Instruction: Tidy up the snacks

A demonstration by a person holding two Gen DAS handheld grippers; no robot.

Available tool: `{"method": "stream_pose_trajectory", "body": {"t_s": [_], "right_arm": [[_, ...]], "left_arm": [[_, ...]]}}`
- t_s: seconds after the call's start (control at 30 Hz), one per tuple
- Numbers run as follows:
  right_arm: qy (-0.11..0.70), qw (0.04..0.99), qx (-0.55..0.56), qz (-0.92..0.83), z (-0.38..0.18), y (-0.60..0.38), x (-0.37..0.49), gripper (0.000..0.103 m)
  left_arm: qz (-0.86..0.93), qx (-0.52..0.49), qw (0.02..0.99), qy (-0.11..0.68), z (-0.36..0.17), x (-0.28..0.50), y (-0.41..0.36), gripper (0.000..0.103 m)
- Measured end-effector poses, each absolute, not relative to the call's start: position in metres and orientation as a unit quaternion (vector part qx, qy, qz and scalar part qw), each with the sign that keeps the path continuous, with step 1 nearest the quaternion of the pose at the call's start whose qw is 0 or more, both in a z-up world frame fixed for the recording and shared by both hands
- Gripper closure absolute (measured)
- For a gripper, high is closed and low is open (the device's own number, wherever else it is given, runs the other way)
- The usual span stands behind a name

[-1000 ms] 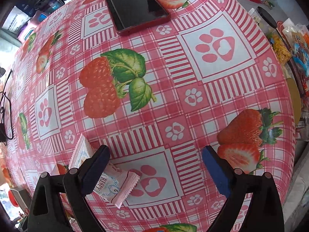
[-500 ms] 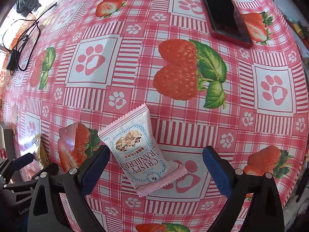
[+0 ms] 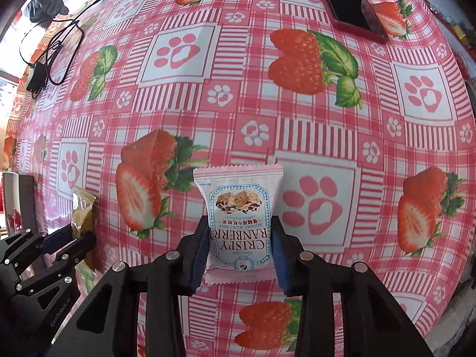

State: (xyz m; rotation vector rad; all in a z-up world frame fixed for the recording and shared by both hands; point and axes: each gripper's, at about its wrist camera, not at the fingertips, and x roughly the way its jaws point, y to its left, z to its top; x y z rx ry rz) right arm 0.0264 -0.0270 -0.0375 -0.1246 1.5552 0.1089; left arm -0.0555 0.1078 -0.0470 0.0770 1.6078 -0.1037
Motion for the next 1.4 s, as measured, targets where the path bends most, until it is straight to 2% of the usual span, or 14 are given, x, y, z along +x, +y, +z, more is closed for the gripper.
{"method": "stream_pose_trajectory", "body": {"t_s": [0.17, 0.23, 0.27, 0.33, 0.37, 0.4, 0.47, 0.6, 0.77, 0.87, 0.97, 1.0, 1.07, 1.4], "right_arm": [[0.721, 0.691, -0.032, 0.038, -0.042, -0.016, -0.055, 0.063], [0.732, 0.680, -0.018, 0.036, -0.044, -0.008, -0.088, 0.063], [0.737, 0.675, -0.013, 0.036, -0.045, -0.003, -0.101, 0.063], [0.745, 0.666, -0.001, 0.031, -0.046, 0.002, -0.122, 0.058], [0.747, 0.664, 0.006, 0.024, -0.047, 0.002, -0.129, 0.045], [0.748, 0.664, 0.012, 0.015, -0.046, 0.002, -0.135, 0.024], [0.743, 0.669, 0.022, -0.001, -0.040, -0.007, -0.149, 0.008], [0.752, 0.659, 0.024, -0.005, -0.045, -0.025, -0.152, 0.008], [0.758, 0.652, -0.035, 0.019, -0.060, -0.023, -0.116, 0.008], [0.760, 0.642, -0.089, 0.038, -0.072, -0.002, -0.112, 0.008], [0.761, 0.640, -0.097, 0.043, -0.078, 0.008, -0.108, 0.008], [0.760, 0.642, -0.091, 0.042, -0.079, 0.009, -0.106, 0.002], [0.761, 0.642, -0.083, 0.038, -0.083, 0.019, -0.102, 0.000], [0.745, 0.659, -0.099, 0.036, -0.080, 0.031, -0.109, 0.000]], "left_arm": [[-0.097, 0.067, 0.674, 0.729, -0.046, -0.126, 0.115, 0.077], [-0.102, 0.074, 0.667, 0.734, -0.046, -0.143, 0.120, 0.059], [-0.095, 0.085, 0.662, 0.739, -0.047, -0.150, 0.124, 0.036], [-0.091, 0.093, 0.670, 0.731, -0.043, -0.161, 0.132, 0.030], [-0.093, 0.091, 0.672, 0.729, -0.040, -0.164, 0.136, 0.029], [-0.092, 0.087, 0.672, 0.730, -0.039, -0.167, 0.144, 0.028], [-0.087, 0.074, 0.672, 0.732, -0.041, -0.168, 0.158, 0.026], [-0.085, 0.062, 0.678, 0.727, -0.041, -0.152, 0.178, 0.026], [-0.108, 0.121, 0.674, 0.721, -0.055, -0.123, 0.158, 0.024], [-0.092, 0.116, 0.681, 0.717, -0.063, -0.115, 0.158, 0.013], [-0.051, 0.068, 0.683, 0.725, -0.073, -0.098, 0.175, 0.011], [-0.046, 0.062, 0.684, 0.725, -0.076, -0.096, 0.180, 0.010], [-0.055, 0.075, 0.682, 0.726, -0.081, -0.096, 0.176, 0.000], [-0.076, 0.086, 0.683, 0.721, -0.097, -0.102, 0.161, 0.000]]}}
